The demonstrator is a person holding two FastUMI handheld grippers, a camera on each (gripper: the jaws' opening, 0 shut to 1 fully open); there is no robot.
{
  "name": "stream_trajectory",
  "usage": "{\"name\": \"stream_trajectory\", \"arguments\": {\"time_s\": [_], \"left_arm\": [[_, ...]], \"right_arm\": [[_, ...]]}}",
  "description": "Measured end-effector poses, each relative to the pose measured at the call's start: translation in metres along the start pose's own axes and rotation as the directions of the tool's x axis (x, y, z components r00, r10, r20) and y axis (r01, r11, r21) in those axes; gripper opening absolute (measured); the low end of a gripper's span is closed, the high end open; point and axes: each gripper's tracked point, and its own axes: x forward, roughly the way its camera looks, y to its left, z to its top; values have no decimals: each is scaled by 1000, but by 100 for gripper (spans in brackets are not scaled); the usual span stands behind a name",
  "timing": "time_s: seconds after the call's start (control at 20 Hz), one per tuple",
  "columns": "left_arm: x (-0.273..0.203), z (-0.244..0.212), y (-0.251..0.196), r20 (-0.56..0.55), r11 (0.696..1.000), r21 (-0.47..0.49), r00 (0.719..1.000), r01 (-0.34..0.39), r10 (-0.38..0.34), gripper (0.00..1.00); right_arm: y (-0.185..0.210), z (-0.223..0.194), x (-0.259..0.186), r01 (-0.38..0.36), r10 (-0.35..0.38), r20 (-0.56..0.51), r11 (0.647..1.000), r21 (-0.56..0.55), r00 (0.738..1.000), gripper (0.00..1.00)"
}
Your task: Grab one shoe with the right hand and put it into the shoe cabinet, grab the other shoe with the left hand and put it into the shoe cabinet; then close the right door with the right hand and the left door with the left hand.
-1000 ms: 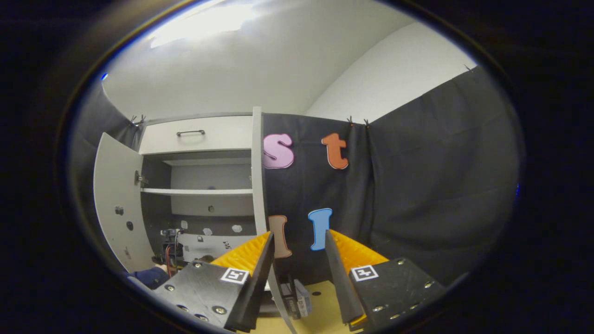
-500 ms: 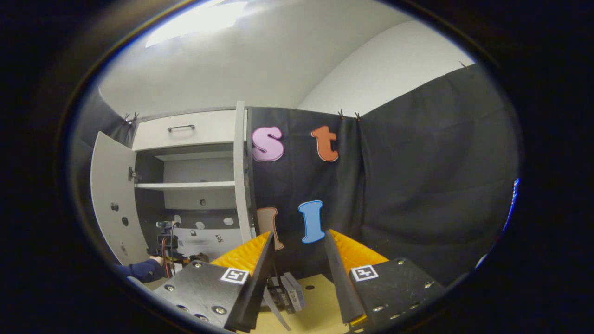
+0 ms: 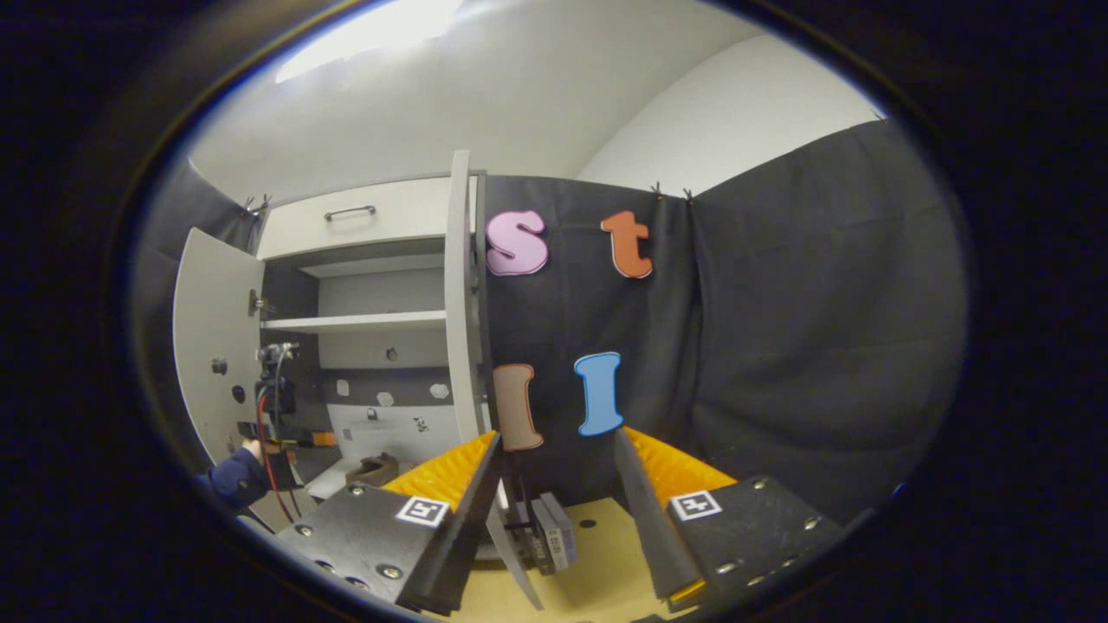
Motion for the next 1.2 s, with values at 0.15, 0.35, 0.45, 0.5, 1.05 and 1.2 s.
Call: {"name": "stream_trajectory", "arguments": {"time_s": [0.15,0.35,0.45,0.5,1.05,1.2], "left_arm": [[-46,29,-16,64,998,21,996,59,-60,80],[-107,48,-32,114,991,66,986,115,-122,80],[-140,52,-44,129,985,67,978,157,-165,80],[-152,52,-47,133,983,66,974,173,-181,80],[-226,56,-29,182,985,55,968,163,-171,80],[-230,52,-28,179,986,43,969,164,-169,80]], "right_arm": [[1,-7,13,-15,15,-10,1000,-10,1000,84],[-4,-22,30,-21,20,-33,999,-34,999,90],[-4,-35,41,-26,23,-60,999,-43,998,90],[-2,-41,45,-35,32,-75,999,-41,997,90],[31,-58,57,-167,159,-119,984,-56,980,92],[52,-60,56,-236,229,-127,971,-42,965,89]]}}
